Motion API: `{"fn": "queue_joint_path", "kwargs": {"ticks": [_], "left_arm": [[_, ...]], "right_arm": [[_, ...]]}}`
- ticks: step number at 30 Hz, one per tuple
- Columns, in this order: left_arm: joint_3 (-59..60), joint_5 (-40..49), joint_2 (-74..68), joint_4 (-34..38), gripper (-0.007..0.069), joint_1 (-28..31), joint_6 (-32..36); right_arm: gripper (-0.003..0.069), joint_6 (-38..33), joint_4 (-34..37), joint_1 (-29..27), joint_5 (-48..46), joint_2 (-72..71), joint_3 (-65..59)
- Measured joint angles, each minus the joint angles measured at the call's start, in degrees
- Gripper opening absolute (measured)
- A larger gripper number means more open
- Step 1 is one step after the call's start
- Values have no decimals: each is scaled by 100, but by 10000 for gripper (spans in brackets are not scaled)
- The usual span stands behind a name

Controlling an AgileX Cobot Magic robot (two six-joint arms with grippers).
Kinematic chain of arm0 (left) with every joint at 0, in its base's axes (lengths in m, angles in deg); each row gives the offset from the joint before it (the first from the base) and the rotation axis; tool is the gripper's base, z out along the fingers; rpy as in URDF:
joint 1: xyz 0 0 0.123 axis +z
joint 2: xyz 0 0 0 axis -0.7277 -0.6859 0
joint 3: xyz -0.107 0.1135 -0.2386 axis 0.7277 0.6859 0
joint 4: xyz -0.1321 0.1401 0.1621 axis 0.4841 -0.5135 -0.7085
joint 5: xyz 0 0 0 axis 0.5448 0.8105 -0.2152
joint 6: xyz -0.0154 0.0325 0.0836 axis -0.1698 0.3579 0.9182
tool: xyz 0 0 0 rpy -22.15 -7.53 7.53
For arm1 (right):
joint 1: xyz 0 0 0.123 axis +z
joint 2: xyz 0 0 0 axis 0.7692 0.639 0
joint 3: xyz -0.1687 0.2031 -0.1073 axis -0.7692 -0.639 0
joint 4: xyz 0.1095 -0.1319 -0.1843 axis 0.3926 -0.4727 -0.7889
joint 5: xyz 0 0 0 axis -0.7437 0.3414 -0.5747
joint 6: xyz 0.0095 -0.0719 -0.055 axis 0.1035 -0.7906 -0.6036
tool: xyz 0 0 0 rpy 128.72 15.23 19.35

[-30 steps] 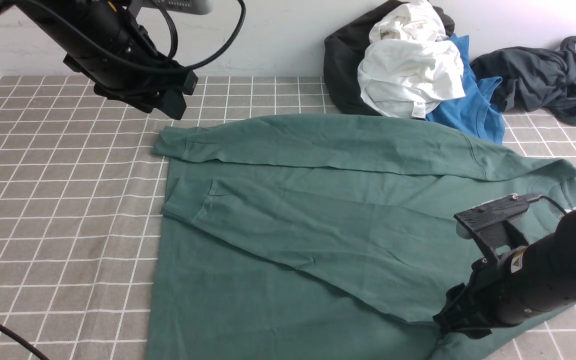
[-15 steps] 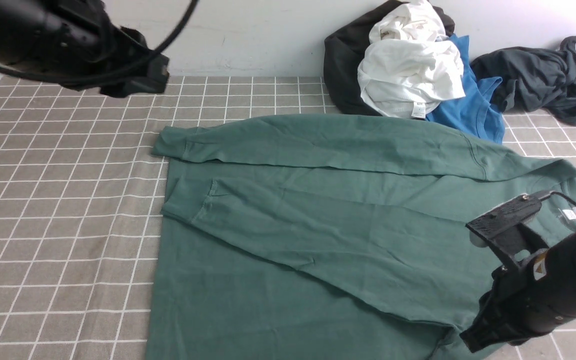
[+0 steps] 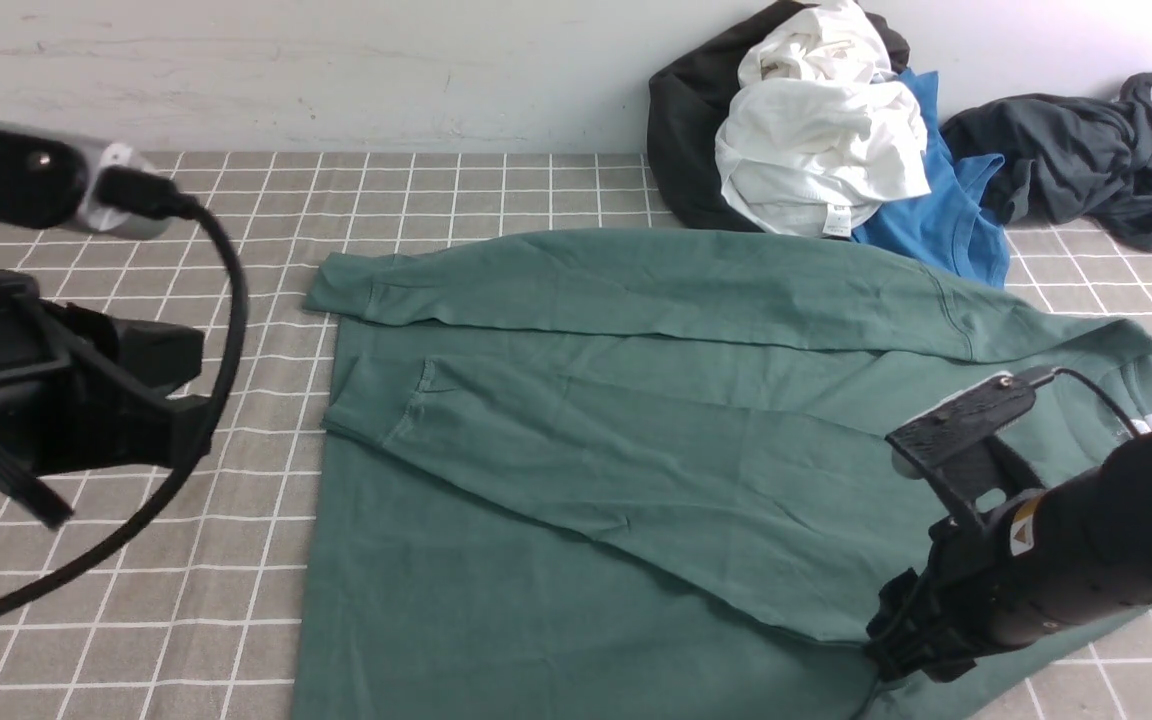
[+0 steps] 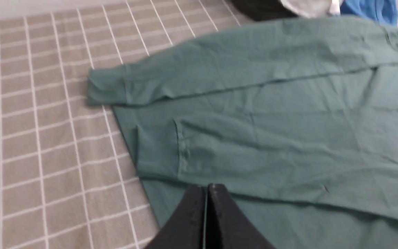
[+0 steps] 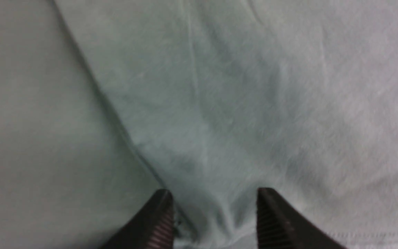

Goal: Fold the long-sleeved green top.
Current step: Use the left arm to drag and place the cuff at the centered position on the left edge of the fabric

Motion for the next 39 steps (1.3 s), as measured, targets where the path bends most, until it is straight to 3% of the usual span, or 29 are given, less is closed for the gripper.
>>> {"fn": "queue_joint_path", "kwargs": {"ticks": [4,7,11,14,20,31,39], "left_arm": [[121,-394,288,22,-8,0,17],[125,-461,326,27,-8,0,17],[128,-456,326,33,-8,0,17],[128,-456,326,38,-8,0,17],[132,-456,326,38,-8,0,17],[132,-414,320,38,-8,0,17],[132,-296,320,39,-7,0,17]], "right_arm": [[363,-94,-208,0,38,284,0],[263,-100,-266,0,1,316,3],[48,-35,-266,0,-594,255,175],[8,78,-266,0,-1322,89,302],[6,408,-228,0,-2388,-192,334],[17,586,91,0,-3039,-216,334],[134,568,248,0,-3224,-273,334]]}}
